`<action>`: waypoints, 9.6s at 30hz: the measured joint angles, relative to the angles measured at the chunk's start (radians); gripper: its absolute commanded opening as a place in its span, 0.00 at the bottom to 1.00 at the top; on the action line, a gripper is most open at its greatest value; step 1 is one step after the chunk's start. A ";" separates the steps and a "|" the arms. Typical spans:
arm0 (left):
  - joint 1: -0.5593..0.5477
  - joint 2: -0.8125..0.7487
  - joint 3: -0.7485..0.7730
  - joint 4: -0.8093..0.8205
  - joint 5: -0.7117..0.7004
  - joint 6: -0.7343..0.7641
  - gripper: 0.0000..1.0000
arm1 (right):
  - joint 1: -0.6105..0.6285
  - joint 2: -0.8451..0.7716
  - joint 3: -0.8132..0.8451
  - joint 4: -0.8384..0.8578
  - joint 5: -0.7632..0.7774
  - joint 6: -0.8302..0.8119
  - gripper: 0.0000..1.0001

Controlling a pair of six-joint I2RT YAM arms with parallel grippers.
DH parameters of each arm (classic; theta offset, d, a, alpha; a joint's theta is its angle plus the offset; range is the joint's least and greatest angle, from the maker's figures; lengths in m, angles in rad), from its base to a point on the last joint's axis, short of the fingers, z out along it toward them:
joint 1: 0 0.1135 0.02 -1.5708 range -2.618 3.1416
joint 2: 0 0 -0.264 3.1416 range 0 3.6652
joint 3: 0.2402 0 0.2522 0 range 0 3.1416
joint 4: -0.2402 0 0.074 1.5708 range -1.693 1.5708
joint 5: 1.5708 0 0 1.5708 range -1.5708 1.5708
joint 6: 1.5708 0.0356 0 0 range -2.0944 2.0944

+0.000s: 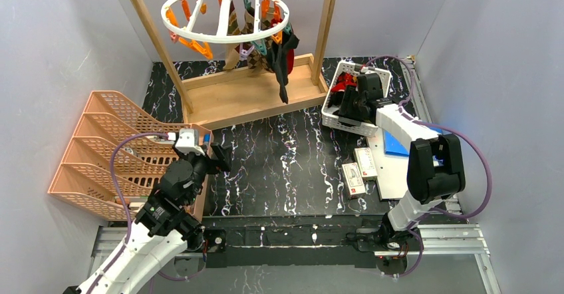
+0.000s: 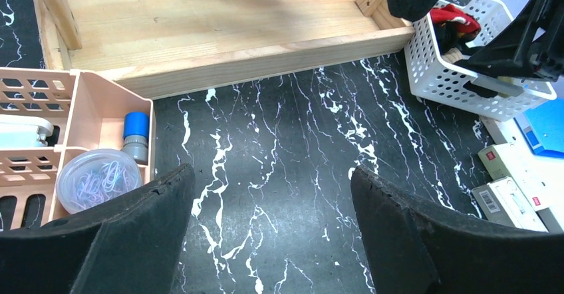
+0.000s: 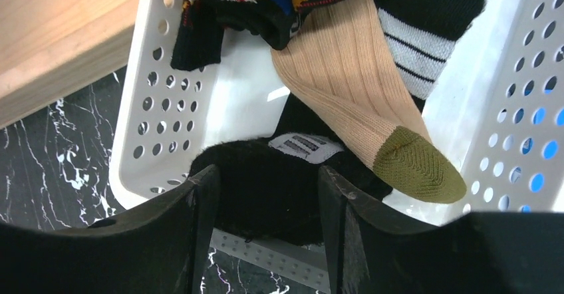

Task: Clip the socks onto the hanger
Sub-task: Pick up the sock from the bin, then place the sock at the center of the board, then pick up the sock at the center of the board.

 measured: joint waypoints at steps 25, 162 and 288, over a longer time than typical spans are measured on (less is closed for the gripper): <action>0.000 0.042 0.007 0.011 0.022 0.027 0.84 | -0.023 -0.190 -0.023 0.045 0.112 0.016 0.01; 0.000 -0.010 0.007 0.007 -0.028 0.026 0.84 | 0.505 0.015 -0.280 0.315 -0.081 -0.107 0.71; -0.010 0.284 0.312 0.166 1.036 0.663 0.00 | 0.613 -0.529 0.384 -0.161 -0.531 -0.294 0.78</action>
